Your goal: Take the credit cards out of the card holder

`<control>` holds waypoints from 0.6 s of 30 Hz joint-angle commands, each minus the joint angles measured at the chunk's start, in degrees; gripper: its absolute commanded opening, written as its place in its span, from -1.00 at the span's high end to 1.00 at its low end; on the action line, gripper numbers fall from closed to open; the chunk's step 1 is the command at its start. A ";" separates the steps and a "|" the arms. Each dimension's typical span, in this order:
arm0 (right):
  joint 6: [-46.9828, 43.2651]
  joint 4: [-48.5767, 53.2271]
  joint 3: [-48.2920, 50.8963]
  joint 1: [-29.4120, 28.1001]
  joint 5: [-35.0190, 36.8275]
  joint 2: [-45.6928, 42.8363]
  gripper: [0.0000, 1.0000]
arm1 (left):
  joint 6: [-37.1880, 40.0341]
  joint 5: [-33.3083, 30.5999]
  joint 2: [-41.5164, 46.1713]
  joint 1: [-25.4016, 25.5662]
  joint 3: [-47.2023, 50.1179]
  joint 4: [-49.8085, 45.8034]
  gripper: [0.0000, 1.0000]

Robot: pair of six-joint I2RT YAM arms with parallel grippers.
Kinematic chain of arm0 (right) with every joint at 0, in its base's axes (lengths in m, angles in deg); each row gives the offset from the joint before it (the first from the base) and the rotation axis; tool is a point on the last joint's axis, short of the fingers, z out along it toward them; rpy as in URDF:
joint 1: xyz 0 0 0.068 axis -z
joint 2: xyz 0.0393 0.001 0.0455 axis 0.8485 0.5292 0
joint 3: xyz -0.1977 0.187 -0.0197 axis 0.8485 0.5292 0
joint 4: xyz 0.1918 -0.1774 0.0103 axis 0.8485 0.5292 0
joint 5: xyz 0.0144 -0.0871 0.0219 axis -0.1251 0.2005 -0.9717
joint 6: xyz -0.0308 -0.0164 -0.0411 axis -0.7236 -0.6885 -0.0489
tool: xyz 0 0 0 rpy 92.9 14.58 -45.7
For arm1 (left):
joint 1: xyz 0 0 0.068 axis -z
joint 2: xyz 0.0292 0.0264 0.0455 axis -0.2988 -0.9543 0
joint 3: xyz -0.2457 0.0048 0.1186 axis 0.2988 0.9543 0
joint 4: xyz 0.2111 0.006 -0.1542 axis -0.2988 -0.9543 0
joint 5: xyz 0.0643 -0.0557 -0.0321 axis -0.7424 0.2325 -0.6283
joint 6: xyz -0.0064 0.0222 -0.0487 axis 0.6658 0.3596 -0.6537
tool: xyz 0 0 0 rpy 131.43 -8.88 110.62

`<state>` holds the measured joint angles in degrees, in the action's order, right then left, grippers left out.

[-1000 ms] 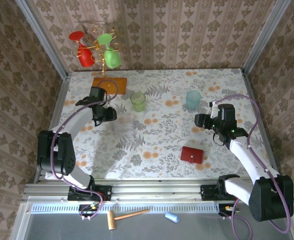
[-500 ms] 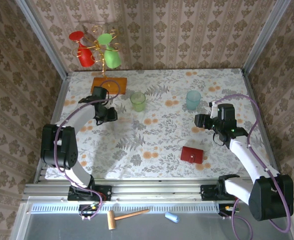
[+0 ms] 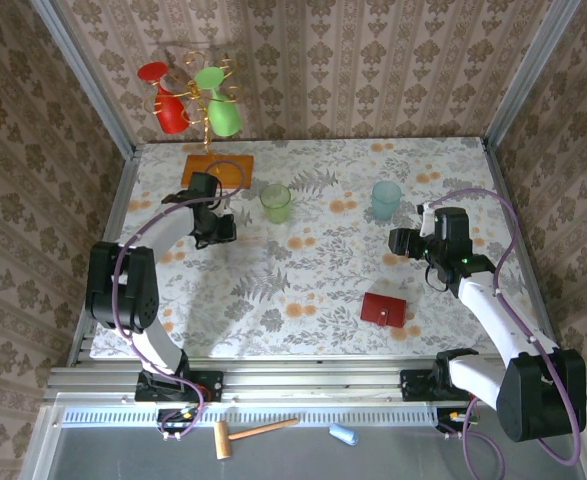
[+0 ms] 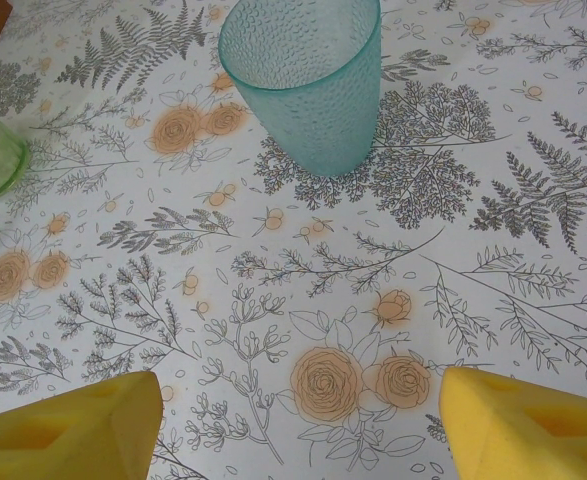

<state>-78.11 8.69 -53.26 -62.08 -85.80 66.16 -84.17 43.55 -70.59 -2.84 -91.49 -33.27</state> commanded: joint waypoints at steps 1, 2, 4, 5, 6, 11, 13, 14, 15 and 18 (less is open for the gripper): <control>-0.48 0.86 -1.19 -0.36 0.50 -0.36 -0.47 | 1.25 0.01 -0.75 0.66 -1.78 -1.95 0.74; -0.50 0.92 -1.09 -0.36 0.49 -0.44 -0.47 | 1.29 -0.15 -0.66 0.79 -1.87 -2.07 0.75; -0.52 0.84 -1.00 -0.41 0.63 -0.54 -0.47 | 1.17 -0.35 -0.57 0.99 -2.05 -2.21 0.77; -0.57 0.84 -1.02 -0.36 0.63 -0.63 -0.47 | 1.03 -0.48 -0.59 1.05 -2.01 -2.21 0.78; -0.56 0.84 -0.91 -0.36 0.63 -0.71 -0.47 | 0.87 -0.61 -0.47 1.11 -2.07 -2.25 0.79; -0.57 0.84 -0.98 -0.36 0.72 -1.15 -0.47 | -0.86 -2.78 0.00 2.86 -2.56 -2.04 0.91; -0.61 0.93 -0.93 -0.38 0.80 -1.15 -0.47 | -1.90 -3.48 -0.07 3.98 -3.02 -1.97 0.95; -0.66 1.01 -0.93 -0.36 0.76 -1.33 -0.47 | -2.75 -3.67 -0.11 4.70 -3.20 -1.81 0.98; -0.64 0.93 -0.93 -0.32 0.80 -1.38 -0.47 | -3.46 -3.65 -0.20 5.31 -3.44 -1.62 1.00; -0.67 0.92 -0.94 -0.36 0.96 -1.59 -0.47 | -6.31 -4.71 -0.64 7.84 -4.41 -1.25 1.00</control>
<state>-78.11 8.71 -53.26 -62.08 -85.78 66.05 -86.84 40.32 -70.83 3.13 -93.18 -34.14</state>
